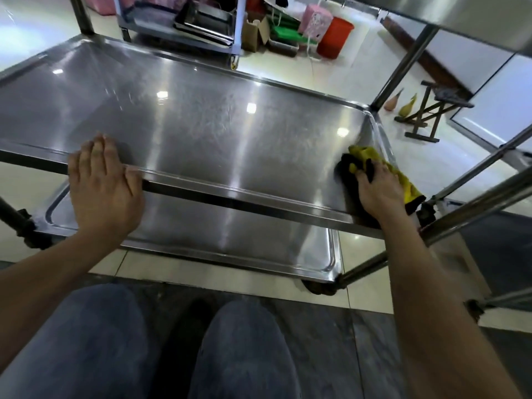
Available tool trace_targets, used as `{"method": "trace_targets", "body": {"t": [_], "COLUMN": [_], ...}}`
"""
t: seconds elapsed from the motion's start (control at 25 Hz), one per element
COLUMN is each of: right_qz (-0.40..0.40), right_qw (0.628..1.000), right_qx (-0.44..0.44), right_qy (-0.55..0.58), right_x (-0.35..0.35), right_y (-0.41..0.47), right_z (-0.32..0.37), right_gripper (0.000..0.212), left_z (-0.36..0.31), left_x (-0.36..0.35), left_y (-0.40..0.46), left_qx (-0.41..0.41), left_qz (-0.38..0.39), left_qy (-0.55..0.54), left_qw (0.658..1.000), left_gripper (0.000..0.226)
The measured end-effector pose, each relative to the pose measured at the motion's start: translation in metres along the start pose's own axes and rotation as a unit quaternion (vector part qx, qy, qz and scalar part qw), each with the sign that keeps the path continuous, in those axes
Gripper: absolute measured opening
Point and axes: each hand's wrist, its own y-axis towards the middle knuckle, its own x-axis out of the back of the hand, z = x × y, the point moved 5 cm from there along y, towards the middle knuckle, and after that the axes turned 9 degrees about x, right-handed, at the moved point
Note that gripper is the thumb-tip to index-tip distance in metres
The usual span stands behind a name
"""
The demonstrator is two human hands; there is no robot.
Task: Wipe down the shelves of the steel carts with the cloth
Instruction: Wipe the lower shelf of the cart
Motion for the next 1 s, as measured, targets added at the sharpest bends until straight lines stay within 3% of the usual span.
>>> {"method": "trace_targets", "body": {"t": [0.2,0.36,0.52,0.68,0.8,0.84,0.92,1.0], "right_qz": [-0.124,-0.218,-0.245,-0.323,-0.337,-0.327,-0.284,-0.233], "right_qw": [0.990,0.972,0.967,0.927,0.910,0.912,0.905,0.841], "right_qx": [0.062,0.052,0.057,0.154,0.210,0.188,0.052,-0.112], "right_qy": [-0.027,-0.063,0.031,0.107,0.122,0.160,0.312,0.475], "right_x": [0.008,0.008,0.011,0.001,-0.035,-0.052,-0.097,-0.141], "right_y": [-0.087,-0.122,-0.115,-0.159,-0.215,-0.230,-0.244,-0.244], "right_z": [0.034,0.049,0.038,0.032,0.028,0.024,0.012,0.000], "right_gripper": [0.039,0.042,0.044,0.033,0.038,0.037,0.038,0.047], "left_z": [-0.004,-0.002,0.002,0.006,0.013,0.016,0.016,0.009], "left_x": [0.003,0.004,0.000,-0.008,-0.022,-0.025,-0.025,-0.028], "left_y": [-0.001,-0.004,-0.001,-0.004,-0.005,-0.005,-0.011,-0.043], "left_qx": [-0.007,-0.011,0.003,0.027,0.041,0.043,0.035,-0.008], "left_qz": [0.003,0.020,0.007,-0.050,-0.061,-0.057,-0.078,-0.103], "left_qy": [0.010,0.019,0.025,0.015,0.005,-0.011,-0.056,-0.128], "left_qw": [1.000,1.000,1.000,0.998,0.997,0.997,0.995,0.986], "left_gripper": [0.060,0.057,0.061,0.059,0.060,0.059,0.057,0.060]}}
